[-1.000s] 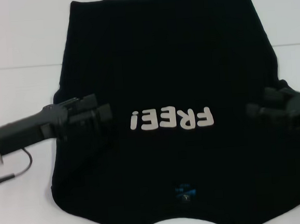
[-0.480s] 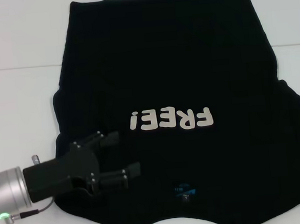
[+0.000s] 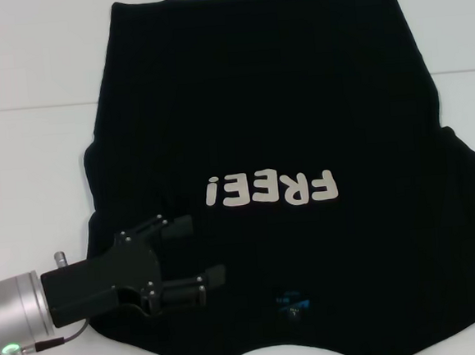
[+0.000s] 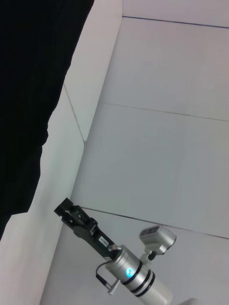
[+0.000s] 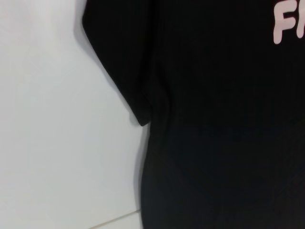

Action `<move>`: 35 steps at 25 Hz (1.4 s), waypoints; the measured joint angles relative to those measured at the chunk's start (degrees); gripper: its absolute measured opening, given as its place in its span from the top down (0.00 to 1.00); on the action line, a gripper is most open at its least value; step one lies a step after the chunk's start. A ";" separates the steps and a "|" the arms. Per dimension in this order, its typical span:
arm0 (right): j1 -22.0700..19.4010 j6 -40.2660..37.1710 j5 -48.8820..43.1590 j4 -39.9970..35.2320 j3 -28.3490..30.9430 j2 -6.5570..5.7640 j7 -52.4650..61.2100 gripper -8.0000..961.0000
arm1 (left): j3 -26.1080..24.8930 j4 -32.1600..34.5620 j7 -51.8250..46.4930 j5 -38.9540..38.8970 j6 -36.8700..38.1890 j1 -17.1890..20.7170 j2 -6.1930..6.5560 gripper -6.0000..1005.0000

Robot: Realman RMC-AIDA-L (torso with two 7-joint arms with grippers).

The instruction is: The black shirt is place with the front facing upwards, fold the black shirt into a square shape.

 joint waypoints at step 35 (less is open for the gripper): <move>5.36 14.74 -0.33 16.47 -9.07 -0.40 0.69 0.27 | -0.42 0.34 -0.28 -0.43 0.56 -0.41 0.11 0.06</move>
